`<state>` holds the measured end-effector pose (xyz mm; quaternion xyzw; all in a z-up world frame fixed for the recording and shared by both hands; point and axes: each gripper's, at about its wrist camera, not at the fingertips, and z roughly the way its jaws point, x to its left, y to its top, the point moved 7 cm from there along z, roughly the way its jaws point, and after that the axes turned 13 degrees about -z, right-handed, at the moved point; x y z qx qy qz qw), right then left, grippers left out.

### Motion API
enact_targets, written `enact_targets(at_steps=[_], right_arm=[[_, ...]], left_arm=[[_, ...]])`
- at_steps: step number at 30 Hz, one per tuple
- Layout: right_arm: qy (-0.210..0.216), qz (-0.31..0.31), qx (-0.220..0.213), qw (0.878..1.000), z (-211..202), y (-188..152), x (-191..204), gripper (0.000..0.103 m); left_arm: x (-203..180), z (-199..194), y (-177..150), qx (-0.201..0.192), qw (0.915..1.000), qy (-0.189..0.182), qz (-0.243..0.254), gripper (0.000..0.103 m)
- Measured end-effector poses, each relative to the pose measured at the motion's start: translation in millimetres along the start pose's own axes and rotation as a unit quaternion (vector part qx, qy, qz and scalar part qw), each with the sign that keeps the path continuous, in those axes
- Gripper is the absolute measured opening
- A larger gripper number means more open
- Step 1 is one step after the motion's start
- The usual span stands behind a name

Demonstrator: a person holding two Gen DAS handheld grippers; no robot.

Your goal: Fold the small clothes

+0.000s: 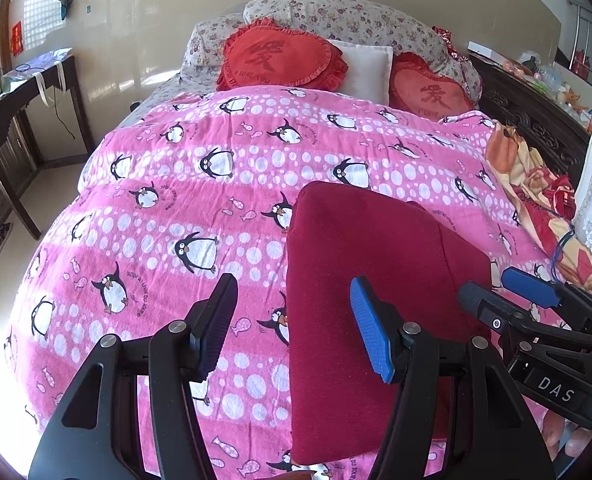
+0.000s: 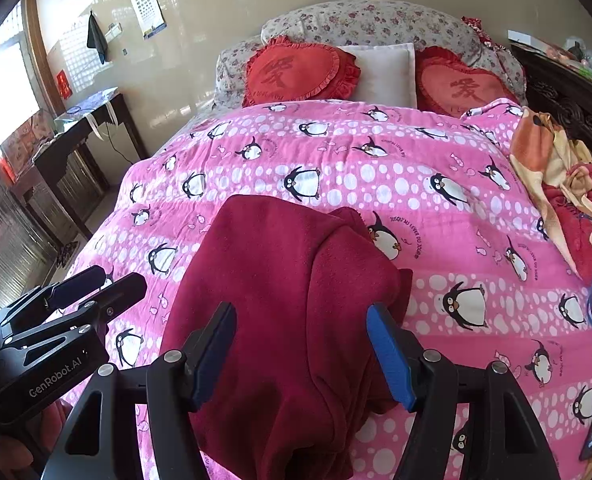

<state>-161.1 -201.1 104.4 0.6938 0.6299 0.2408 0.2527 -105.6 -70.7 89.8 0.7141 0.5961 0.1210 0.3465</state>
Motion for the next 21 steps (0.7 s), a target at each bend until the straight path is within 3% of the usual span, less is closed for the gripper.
enact_targets(at_steps=[21], right_arm=[[0.008,0.005,0.01,1.0,8.3,-2.0,0.0,0.065]], left_arm=[[1.0,3.3,-1.2,0.003,1.0,0.0,-0.002,0.059]])
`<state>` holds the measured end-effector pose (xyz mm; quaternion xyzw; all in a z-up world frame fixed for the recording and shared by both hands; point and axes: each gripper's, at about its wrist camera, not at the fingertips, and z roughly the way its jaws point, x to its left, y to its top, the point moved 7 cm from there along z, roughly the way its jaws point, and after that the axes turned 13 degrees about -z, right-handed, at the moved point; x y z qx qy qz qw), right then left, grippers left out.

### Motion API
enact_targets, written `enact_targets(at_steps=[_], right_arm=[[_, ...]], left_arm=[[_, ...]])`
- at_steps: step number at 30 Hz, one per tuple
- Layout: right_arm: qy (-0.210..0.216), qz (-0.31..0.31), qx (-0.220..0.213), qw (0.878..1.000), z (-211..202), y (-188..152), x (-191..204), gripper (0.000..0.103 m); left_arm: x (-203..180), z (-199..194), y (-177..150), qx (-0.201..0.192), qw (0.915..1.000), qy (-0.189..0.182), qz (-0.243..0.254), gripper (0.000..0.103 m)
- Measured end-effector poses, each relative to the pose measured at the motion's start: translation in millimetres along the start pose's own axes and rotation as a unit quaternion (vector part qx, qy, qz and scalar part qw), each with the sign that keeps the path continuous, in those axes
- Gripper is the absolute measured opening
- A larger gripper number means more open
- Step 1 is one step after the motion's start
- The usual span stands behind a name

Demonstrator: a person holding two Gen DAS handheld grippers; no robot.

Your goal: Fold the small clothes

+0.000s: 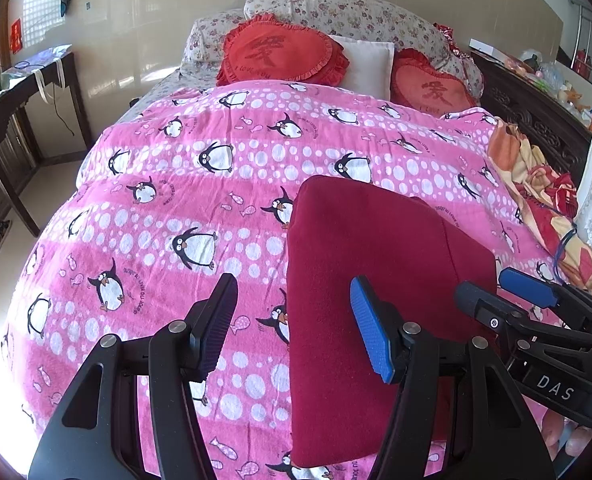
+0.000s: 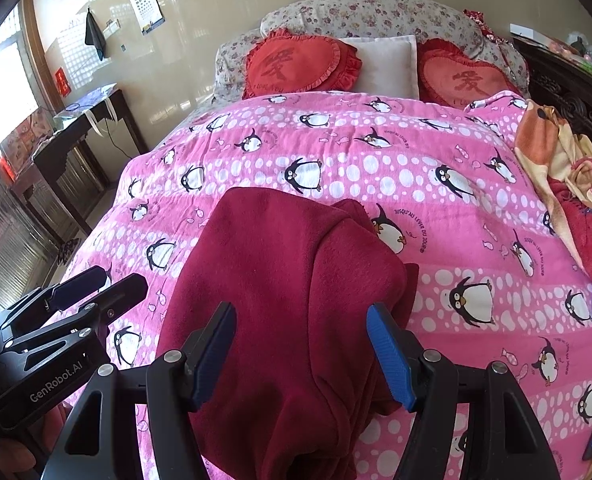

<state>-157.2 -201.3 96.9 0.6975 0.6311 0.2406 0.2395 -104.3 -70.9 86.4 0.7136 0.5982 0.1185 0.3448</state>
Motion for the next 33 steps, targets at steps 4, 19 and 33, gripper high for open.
enact_targets(at_steps=[4,19,33], right_arm=[[0.0,0.0,0.001,1.0,0.9,-0.1,-0.2,0.065],[0.005,0.002,0.007,1.0,5.8,-2.5,1.1,0.065],[0.005,0.001,0.009,1.0,6.5,-3.1,1.6,0.065]], left_arm=[[1.3,1.0,-0.8,0.001,1.0,0.0,-0.001,0.059],[4.3,6.9,-3.7,0.006,1.0,0.003,0.001,0.059],[5.9,7.3,-2.3,0.006,1.0,0.003,0.002,0.059]])
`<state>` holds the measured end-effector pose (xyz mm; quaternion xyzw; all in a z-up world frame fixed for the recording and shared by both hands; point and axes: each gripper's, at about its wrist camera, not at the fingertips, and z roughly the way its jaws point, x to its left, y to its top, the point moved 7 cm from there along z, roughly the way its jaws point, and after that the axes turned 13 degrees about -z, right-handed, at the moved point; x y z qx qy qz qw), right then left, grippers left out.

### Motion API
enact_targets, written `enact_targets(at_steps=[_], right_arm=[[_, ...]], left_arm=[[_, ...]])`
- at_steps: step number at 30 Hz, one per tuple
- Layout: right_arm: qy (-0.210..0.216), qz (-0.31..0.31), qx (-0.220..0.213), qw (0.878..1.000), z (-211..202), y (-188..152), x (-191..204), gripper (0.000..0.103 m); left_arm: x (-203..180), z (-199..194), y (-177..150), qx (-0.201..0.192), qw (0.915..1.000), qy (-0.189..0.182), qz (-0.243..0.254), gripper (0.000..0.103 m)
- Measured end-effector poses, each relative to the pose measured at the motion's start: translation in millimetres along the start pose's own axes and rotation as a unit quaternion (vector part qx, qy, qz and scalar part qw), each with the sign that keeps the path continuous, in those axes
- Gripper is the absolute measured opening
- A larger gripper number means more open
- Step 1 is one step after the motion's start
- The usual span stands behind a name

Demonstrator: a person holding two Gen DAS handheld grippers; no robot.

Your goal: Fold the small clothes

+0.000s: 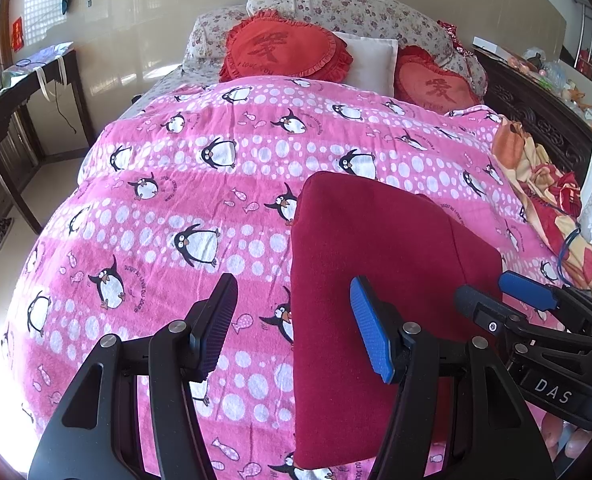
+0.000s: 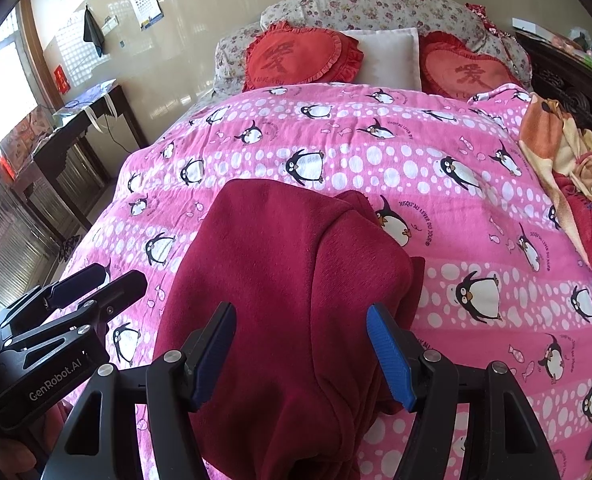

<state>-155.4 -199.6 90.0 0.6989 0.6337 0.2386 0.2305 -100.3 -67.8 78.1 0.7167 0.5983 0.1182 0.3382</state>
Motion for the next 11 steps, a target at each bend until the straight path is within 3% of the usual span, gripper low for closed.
enact_targets(at_steps=[11], right_arm=[[0.003,0.008,-0.01,1.0,-3,-1,-9,0.065]], left_arm=[[11,1,7,-0.005,1.0,0.004,-0.005,0.059]])
